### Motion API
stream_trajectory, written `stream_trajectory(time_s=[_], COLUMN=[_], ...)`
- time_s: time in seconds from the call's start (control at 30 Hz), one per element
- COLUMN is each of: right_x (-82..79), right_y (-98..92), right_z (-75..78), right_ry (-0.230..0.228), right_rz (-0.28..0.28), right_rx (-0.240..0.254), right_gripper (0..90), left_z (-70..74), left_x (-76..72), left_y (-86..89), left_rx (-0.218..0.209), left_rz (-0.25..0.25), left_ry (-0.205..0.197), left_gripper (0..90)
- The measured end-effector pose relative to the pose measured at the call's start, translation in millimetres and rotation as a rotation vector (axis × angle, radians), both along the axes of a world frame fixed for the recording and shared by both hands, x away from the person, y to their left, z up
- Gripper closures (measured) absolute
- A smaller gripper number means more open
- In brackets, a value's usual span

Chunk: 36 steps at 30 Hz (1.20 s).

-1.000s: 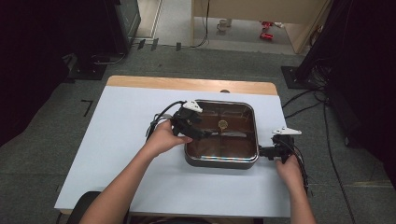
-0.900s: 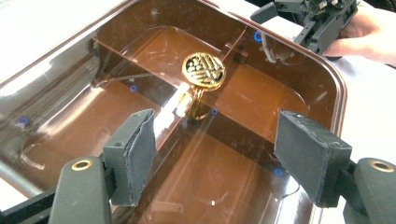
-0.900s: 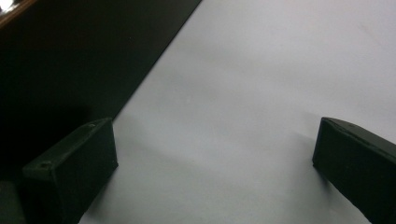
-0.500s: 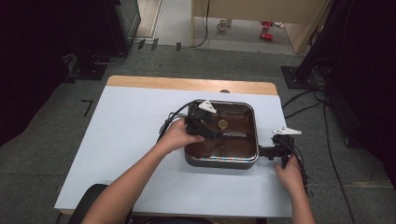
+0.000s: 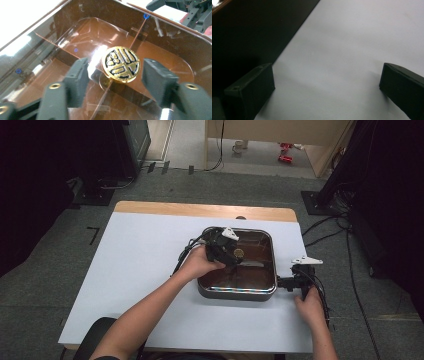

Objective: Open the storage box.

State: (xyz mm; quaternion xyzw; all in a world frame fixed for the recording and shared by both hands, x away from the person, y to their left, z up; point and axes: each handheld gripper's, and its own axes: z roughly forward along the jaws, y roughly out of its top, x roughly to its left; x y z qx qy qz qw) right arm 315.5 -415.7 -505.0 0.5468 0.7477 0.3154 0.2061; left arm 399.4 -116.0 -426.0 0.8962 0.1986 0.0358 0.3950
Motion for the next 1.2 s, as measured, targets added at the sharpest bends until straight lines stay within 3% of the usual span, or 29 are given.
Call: stream_trajectory(time_s=[0.17,0.3,0.53,0.7,0.87,1.2], right_x=[0.0,0.0,0.0,0.0,0.0,0.0], right_y=[0.0,0.0,0.1,0.0,0.0,0.0], right_z=[0.0,0.0,0.0,0.0,0.0,0.0], right_ry=[0.0,0.0,0.0,0.0,0.0,-0.001], right_rz=[0.0,0.0,-0.001,0.0,0.0,0.001], right_rx=[0.0,0.001,0.001,0.0,0.0,-0.001], right_gripper=[0.0,0.0,0.0,0.0,0.0,0.0], left_z=[-1.4,-0.6,2.3,6.9,18.0,40.3], left_x=[1.8,0.1,-0.6,0.0,1.1,-4.5], left_y=[-1.2,-2.1,-2.5,0.7,4.9,13.3], left_rx=[-0.015,-0.026,-0.014,-0.03,-0.044,-0.083], left_rz=[-0.001,-0.025,-0.019,-0.018,-0.024,-0.027], left_ry=[-0.006,-0.001,0.009,0.02,0.033,0.008], left_gripper=[46.5,58.3,59.1,59.2,59.3,59.3])
